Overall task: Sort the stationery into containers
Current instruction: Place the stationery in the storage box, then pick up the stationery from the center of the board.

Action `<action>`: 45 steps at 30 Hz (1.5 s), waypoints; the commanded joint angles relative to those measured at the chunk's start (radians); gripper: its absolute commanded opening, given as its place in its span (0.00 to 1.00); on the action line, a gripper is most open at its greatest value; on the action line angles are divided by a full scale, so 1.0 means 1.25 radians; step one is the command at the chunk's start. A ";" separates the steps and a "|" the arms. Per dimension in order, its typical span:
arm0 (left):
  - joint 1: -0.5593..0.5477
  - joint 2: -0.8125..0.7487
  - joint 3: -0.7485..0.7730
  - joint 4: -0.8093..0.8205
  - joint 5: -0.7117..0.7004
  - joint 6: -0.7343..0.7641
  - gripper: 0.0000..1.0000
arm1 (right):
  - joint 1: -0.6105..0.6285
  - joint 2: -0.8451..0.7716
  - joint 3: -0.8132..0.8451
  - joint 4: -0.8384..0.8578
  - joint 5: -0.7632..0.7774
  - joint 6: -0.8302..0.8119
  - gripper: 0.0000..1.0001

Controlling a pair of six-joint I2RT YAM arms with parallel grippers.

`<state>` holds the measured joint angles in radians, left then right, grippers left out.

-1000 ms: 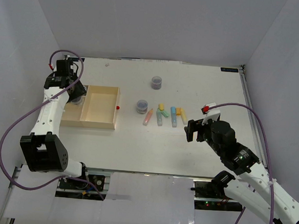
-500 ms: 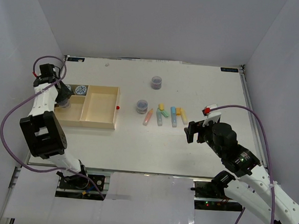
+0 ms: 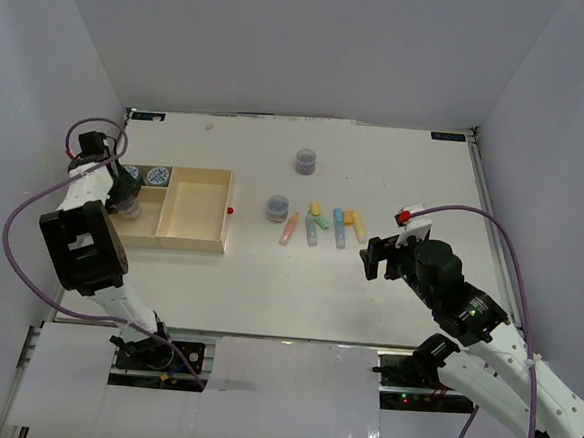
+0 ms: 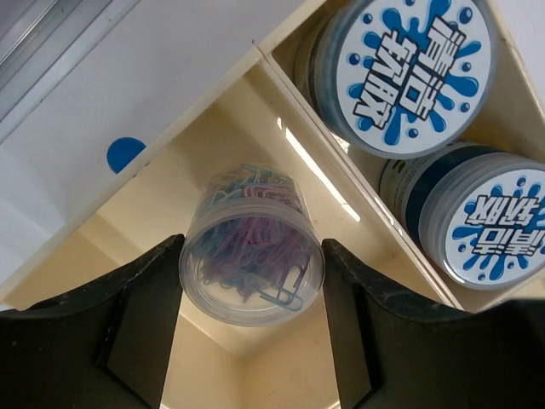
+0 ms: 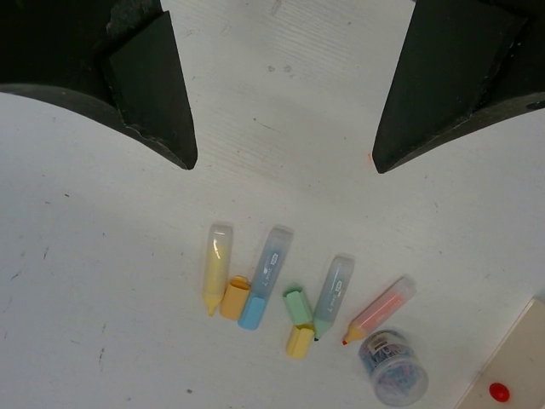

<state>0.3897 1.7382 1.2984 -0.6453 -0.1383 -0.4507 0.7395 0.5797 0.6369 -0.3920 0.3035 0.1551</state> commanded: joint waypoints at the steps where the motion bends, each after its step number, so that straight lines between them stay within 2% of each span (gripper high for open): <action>1: 0.018 -0.020 -0.002 0.034 0.008 -0.009 0.50 | -0.004 -0.005 -0.009 0.037 0.004 0.000 0.90; 7: 0.034 -0.017 -0.009 0.041 0.008 0.000 0.55 | -0.004 -0.004 -0.011 0.044 -0.003 -0.003 0.90; 11: 0.037 -0.008 -0.009 0.049 0.019 0.001 0.64 | -0.004 -0.002 -0.012 0.044 -0.001 -0.001 0.90; 19: 0.038 -0.011 0.003 0.043 0.048 0.000 0.77 | -0.004 0.007 -0.020 0.046 -0.022 0.000 0.92; 25: 0.042 -0.030 0.014 0.025 0.025 0.007 0.90 | -0.004 0.036 -0.004 0.034 -0.045 0.001 0.90; 31: 0.050 -0.047 0.014 0.011 0.043 -0.003 0.91 | -0.004 0.035 0.001 0.019 -0.065 -0.003 0.90; 35: 0.037 -0.109 0.007 0.011 0.125 0.003 0.93 | -0.004 0.019 0.002 0.012 -0.048 0.001 0.90; 38: -0.038 -0.171 0.009 0.011 0.150 0.024 0.96 | -0.004 0.014 0.007 0.012 -0.046 -0.003 0.90; 41: -0.171 -0.214 0.026 0.013 0.157 0.059 0.98 | -0.004 0.019 0.013 0.009 -0.049 -0.005 0.90; 45: -0.415 -0.232 0.045 0.033 0.158 0.071 0.98 | -0.004 0.017 0.015 0.009 -0.044 -0.016 0.90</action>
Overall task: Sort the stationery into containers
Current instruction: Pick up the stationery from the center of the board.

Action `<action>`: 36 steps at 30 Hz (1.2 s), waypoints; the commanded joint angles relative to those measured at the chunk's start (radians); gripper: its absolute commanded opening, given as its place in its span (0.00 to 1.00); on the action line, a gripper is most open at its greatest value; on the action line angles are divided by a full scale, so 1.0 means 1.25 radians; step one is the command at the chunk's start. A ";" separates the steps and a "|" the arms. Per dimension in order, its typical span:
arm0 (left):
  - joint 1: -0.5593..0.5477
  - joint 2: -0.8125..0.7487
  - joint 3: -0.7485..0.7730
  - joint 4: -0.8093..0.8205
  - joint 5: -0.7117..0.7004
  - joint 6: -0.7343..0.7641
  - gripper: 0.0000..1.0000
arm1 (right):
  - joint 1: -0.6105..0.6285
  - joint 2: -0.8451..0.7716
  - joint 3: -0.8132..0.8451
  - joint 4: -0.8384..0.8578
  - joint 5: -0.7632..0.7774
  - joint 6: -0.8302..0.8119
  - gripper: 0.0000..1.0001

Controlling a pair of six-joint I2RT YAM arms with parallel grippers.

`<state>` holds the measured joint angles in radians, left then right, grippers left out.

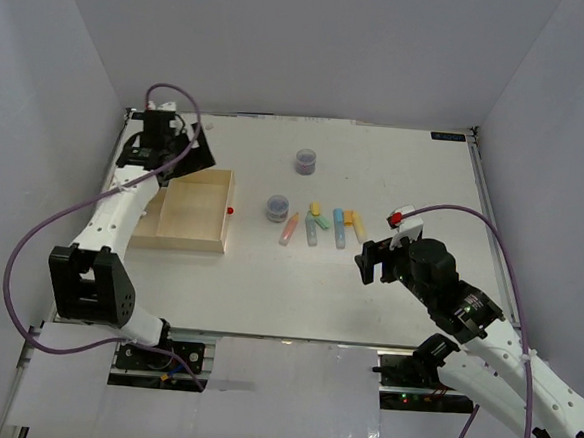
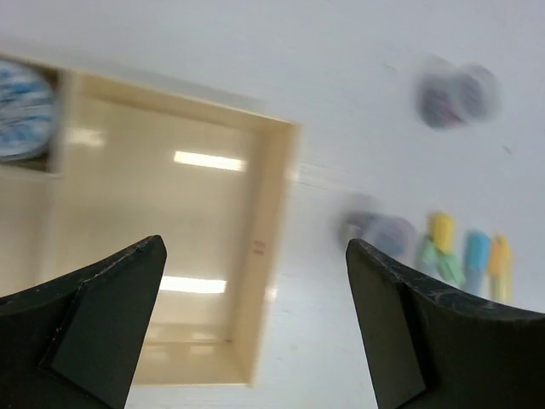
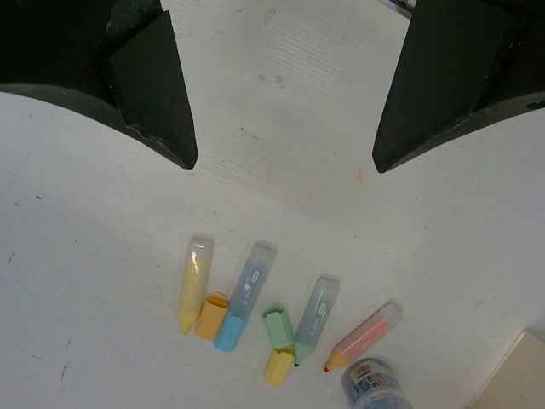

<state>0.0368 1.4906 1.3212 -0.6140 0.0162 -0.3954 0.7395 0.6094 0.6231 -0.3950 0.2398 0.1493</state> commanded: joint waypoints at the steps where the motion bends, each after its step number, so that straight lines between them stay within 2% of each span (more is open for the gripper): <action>1: -0.168 -0.027 0.030 0.014 0.028 0.025 0.98 | -0.004 -0.008 0.025 0.013 0.008 -0.013 0.90; 5: -0.359 0.039 0.062 0.037 -0.030 0.035 0.98 | -0.004 -0.011 0.022 0.013 0.018 -0.030 0.90; 9: -0.470 0.152 0.115 0.037 -0.091 0.045 0.98 | -0.004 -0.008 0.014 0.017 0.023 -0.035 0.90; 12: -0.521 0.236 0.154 0.040 -0.125 0.044 0.98 | -0.003 0.002 0.012 0.017 0.006 -0.038 0.90; 22: -0.549 0.388 0.227 0.038 -0.197 0.033 0.96 | -0.004 -0.006 -0.016 0.024 -0.011 -0.040 0.90; 30: -0.555 0.360 0.225 0.041 -0.213 0.011 0.94 | -0.003 -0.009 -0.024 0.032 -0.018 -0.041 0.90; 36: -0.555 0.381 0.228 0.024 -0.284 0.011 0.94 | -0.004 -0.004 -0.024 0.039 -0.025 -0.045 0.90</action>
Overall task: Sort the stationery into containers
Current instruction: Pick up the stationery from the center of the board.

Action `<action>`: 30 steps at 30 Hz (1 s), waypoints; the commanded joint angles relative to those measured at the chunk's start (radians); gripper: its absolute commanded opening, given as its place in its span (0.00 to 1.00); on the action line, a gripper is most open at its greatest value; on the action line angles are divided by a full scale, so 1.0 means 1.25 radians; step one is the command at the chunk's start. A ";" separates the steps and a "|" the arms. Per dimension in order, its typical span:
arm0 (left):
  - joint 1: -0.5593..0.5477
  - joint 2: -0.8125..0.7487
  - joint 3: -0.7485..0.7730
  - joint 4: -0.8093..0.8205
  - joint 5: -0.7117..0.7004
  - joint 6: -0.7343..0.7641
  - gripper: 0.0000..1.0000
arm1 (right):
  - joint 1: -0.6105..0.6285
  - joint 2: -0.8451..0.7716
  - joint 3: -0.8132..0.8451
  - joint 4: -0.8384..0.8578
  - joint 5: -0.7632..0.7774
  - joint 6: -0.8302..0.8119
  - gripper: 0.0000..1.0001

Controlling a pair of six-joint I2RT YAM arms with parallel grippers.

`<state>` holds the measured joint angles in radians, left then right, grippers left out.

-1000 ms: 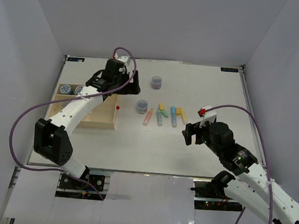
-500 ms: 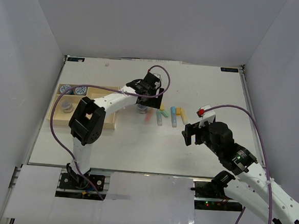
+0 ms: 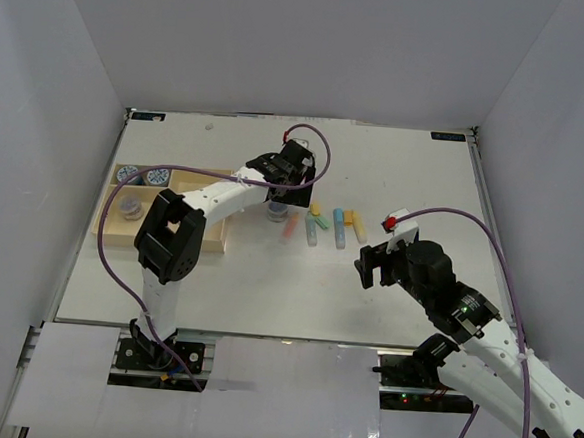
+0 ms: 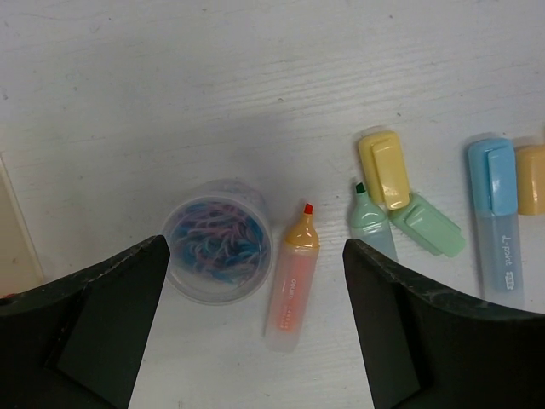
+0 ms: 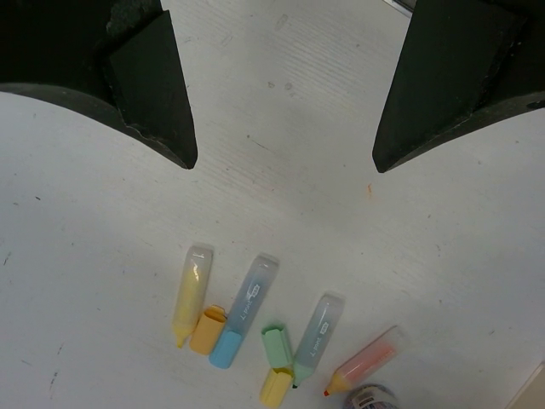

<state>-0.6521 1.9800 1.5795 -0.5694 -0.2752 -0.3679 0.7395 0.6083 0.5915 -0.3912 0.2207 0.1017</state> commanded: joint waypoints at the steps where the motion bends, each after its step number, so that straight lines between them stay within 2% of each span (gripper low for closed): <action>1: -0.002 -0.005 0.026 -0.023 -0.053 -0.016 0.94 | -0.004 -0.004 0.001 0.034 -0.010 -0.006 0.90; 7: 0.010 0.047 0.057 -0.065 -0.062 -0.037 0.94 | -0.004 -0.020 -0.003 0.034 -0.011 -0.006 0.90; 13: 0.011 0.070 0.067 -0.073 -0.028 -0.044 0.88 | -0.004 -0.024 -0.004 0.034 -0.010 -0.008 0.90; 19: 0.011 0.073 0.080 -0.092 -0.022 -0.049 0.75 | -0.003 -0.034 -0.007 0.036 -0.008 -0.008 0.90; 24: 0.012 0.030 0.100 -0.109 -0.031 -0.053 0.54 | -0.004 -0.040 -0.008 0.039 -0.010 -0.009 0.90; 27: 0.026 -0.016 0.127 -0.138 -0.036 -0.052 0.50 | -0.004 -0.041 -0.008 0.041 -0.012 -0.008 0.90; 30: 0.061 -0.077 0.130 -0.173 -0.039 -0.059 0.49 | -0.004 -0.045 -0.007 0.041 -0.015 -0.008 0.90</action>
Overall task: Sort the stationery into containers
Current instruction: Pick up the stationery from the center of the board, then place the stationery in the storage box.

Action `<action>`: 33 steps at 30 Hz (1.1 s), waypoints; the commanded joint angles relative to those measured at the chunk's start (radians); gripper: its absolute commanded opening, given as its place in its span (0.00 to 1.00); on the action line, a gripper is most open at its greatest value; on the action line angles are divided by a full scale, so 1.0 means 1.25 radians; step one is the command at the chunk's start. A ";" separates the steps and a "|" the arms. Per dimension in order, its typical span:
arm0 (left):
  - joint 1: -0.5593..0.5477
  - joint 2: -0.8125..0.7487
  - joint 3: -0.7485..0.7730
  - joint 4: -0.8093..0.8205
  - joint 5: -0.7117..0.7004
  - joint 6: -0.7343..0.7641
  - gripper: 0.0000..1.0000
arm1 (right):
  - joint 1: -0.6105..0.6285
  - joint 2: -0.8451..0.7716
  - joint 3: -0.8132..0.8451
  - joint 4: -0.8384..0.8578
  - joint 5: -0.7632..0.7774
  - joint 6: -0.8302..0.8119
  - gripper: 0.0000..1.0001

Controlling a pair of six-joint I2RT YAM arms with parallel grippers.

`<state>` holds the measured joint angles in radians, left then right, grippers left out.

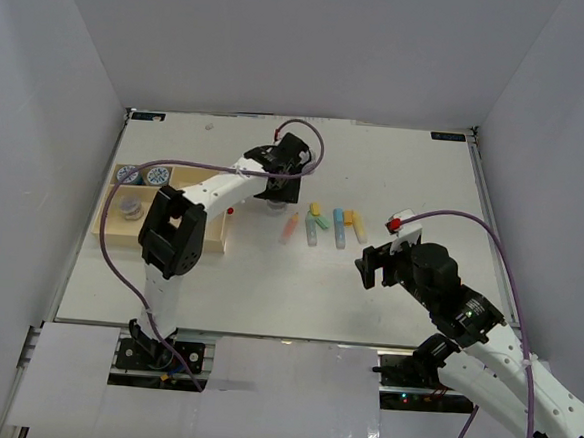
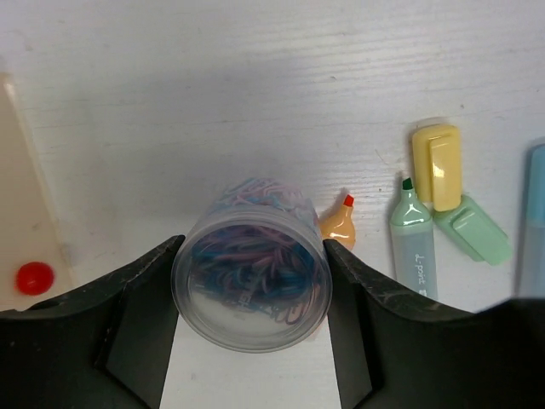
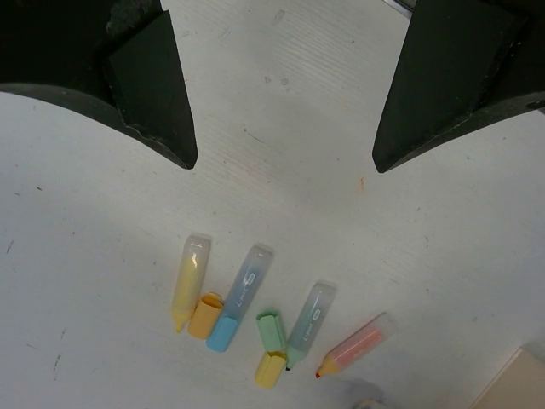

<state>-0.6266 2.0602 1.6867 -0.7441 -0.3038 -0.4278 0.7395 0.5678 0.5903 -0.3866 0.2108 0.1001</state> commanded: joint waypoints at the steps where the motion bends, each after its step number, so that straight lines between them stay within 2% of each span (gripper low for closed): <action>1: 0.054 -0.159 0.037 -0.042 -0.021 -0.015 0.49 | -0.004 -0.015 -0.006 0.037 -0.007 -0.008 0.90; 5: 0.151 -0.271 -0.031 -0.072 -0.012 -0.025 0.49 | -0.004 -0.028 -0.007 0.037 -0.005 -0.008 0.90; 9: 0.302 -0.414 -0.139 -0.064 -0.001 0.002 0.49 | -0.004 -0.039 -0.007 0.039 -0.007 -0.009 0.90; 14: 0.463 -0.493 -0.258 -0.049 0.036 0.038 0.50 | -0.004 -0.043 -0.007 0.043 -0.015 -0.013 0.90; 16: 0.500 -0.513 -0.285 -0.032 0.047 0.050 0.49 | -0.004 -0.047 -0.006 0.044 -0.015 -0.014 0.90; 17: 0.552 -0.517 -0.311 -0.025 0.054 0.054 0.49 | -0.003 -0.047 -0.007 0.043 -0.015 -0.013 0.90; 23: 0.618 -0.506 -0.372 0.031 0.064 0.040 0.50 | -0.004 -0.066 -0.011 0.044 -0.016 -0.015 0.90; 33: 0.662 -0.419 -0.377 0.098 0.061 0.017 0.54 | -0.004 -0.071 -0.013 0.045 -0.016 -0.018 0.90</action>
<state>0.1814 1.5295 1.2060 -0.6834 -0.2348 -0.3912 0.7395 0.4896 0.5774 -0.3828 0.1986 0.0937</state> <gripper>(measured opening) 0.707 0.900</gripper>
